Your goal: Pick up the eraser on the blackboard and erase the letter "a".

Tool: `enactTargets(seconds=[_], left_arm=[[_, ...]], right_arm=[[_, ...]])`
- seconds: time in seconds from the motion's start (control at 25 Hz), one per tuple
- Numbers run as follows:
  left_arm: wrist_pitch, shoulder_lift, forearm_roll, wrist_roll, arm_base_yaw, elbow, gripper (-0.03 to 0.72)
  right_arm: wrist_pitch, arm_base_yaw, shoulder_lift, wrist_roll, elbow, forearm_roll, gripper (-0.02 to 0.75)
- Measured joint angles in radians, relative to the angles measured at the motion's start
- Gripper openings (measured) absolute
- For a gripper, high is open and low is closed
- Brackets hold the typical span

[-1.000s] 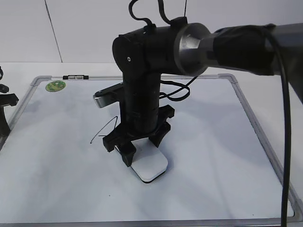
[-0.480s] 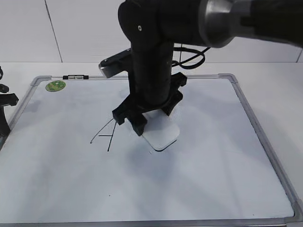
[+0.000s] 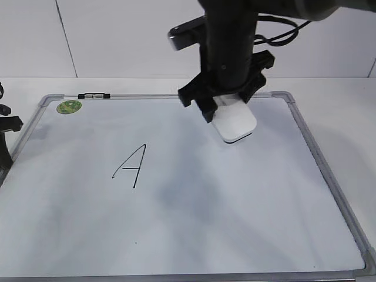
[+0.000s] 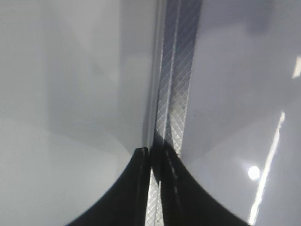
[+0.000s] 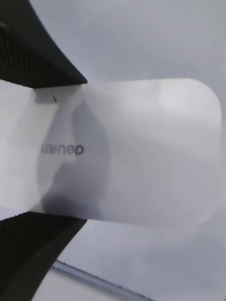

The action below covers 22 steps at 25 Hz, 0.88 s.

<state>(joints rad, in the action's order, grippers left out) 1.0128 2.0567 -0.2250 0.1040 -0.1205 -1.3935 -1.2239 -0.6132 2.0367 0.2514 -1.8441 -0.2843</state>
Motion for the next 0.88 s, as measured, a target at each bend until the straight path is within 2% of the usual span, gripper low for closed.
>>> enactTargets(seconds=[0.36, 0.64, 0.88], left_arm=[[0.000, 0.000, -0.002, 0.000, 0.000, 0.000, 0.020], [0.000, 0.000, -0.002, 0.000, 0.000, 0.000, 0.020], [0.000, 0.000, 0.009, 0.000, 0.017, 0.000, 0.019]], right_arm=[[-0.005, 0.199, 0.000, 0.010, -0.027, 0.017, 0.552], [-0.007, 0.305, 0.000, 0.000, -0.027, 0.077, 0.552], [-0.009, 0.361, 0.026, -0.041, -0.027, 0.143, 0.552]])
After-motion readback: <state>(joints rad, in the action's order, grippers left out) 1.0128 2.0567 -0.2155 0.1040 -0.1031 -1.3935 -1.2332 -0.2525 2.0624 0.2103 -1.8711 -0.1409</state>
